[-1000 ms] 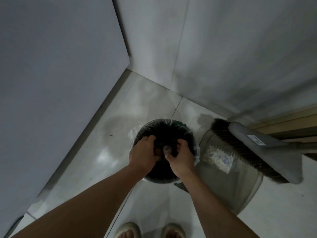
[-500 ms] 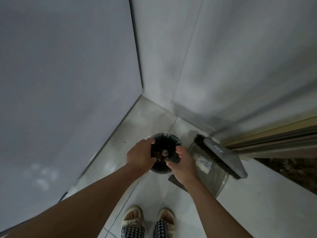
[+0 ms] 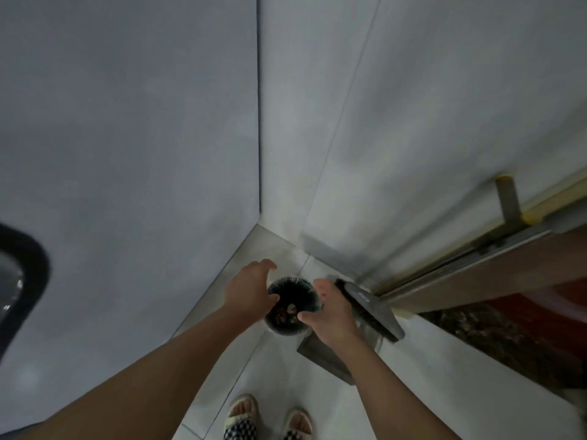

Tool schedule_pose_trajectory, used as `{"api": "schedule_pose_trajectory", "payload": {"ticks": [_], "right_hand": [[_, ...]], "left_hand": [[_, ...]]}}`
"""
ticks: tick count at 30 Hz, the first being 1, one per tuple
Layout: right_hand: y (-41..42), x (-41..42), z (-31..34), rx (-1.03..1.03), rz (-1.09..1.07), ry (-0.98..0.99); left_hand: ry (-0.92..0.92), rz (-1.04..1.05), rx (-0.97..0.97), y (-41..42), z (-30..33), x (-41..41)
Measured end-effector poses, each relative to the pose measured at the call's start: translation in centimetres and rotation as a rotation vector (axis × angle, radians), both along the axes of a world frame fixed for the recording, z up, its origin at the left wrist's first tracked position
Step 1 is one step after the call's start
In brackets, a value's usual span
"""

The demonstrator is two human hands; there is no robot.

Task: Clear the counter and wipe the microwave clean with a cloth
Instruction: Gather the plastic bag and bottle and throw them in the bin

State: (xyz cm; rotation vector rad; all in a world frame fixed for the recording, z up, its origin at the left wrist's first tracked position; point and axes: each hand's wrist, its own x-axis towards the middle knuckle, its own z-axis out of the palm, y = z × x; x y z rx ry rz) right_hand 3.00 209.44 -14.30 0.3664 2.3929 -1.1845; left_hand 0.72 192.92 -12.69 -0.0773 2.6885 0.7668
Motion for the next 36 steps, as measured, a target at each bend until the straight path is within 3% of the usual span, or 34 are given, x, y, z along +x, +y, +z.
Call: {"api": "schedule_pose_trajectory", "payload": {"ticks": [9,20,30,36], "right_hand": [[0.0,3.1,8.7,-0.026,0.122,0.125],[-2.8,9.2,18.2,-0.121,0.507,0.267],[-13.1,15.6,25.2,-0.106,0.833,0.374],[-21.8,21.2,28.7,-0.24,0.945,0.323]], "left_hand": [[0.074,0.054,0.026,-1.7,10.8,4.5],[0.196,0.38,-0.023,-4.9,20.7,18.2],[0.315,0.691,-0.042,-11.8,27.8,31.6],[0.368,0.828,-0.022,-19.1,29.9,39.3]]}}
